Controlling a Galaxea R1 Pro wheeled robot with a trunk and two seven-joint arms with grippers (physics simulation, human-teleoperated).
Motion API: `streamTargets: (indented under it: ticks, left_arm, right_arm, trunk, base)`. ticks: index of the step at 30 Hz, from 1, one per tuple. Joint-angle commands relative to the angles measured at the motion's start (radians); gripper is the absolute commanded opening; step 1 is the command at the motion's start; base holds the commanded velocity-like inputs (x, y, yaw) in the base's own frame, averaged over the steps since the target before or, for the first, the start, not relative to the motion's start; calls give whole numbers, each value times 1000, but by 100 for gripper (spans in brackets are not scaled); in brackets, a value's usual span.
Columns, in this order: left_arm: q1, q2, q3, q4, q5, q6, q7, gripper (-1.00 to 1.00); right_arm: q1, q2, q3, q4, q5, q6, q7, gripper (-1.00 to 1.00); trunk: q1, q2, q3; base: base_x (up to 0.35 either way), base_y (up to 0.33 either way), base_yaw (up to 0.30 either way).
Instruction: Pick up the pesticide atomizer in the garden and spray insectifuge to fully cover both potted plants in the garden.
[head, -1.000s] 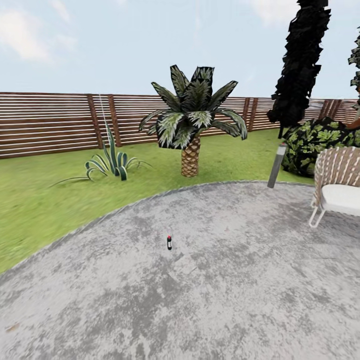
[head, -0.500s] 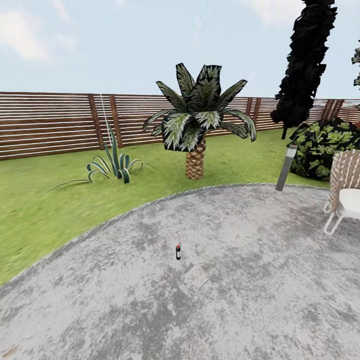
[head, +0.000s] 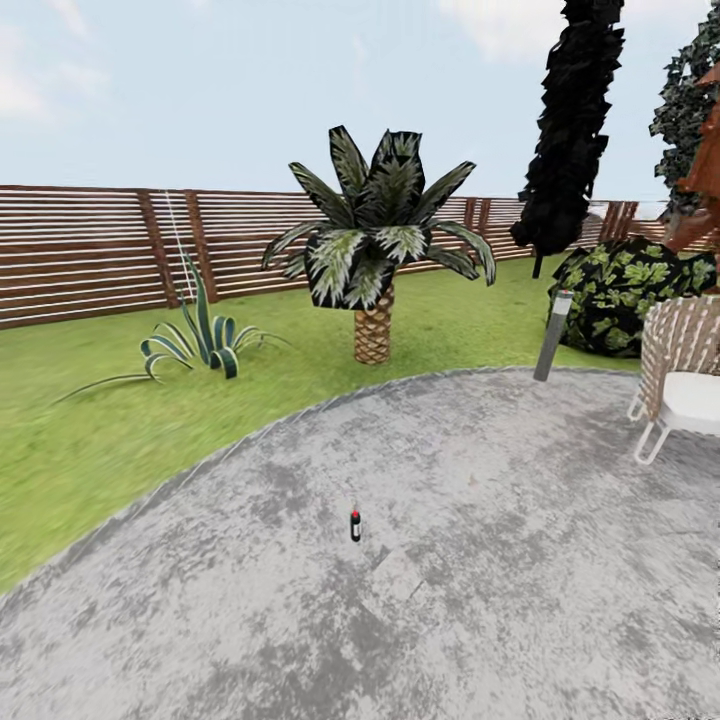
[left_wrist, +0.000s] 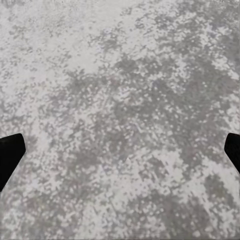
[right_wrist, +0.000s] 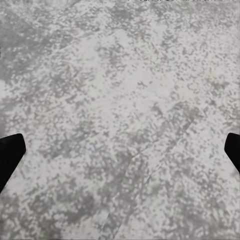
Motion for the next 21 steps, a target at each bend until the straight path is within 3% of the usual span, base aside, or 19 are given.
streamTargets:
  ticks: [1, 21]
  left_arm:
    - [0, 0, 0, 1, 1, -3, 1, 100]
    - [0, 0, 1, 0, 1, -3, 1, 100]
  right_arm:
    - [-1, 0, -1, 1, 0, -3, 0, 100]
    - [-1, 0, -1, 1, -1, -3, 0, 100]
  trunk:
    - [0, 0, 0]
    - [0, 0, 1]
  base:
    - [192, 287, -251]
    - [179, 294, -273]
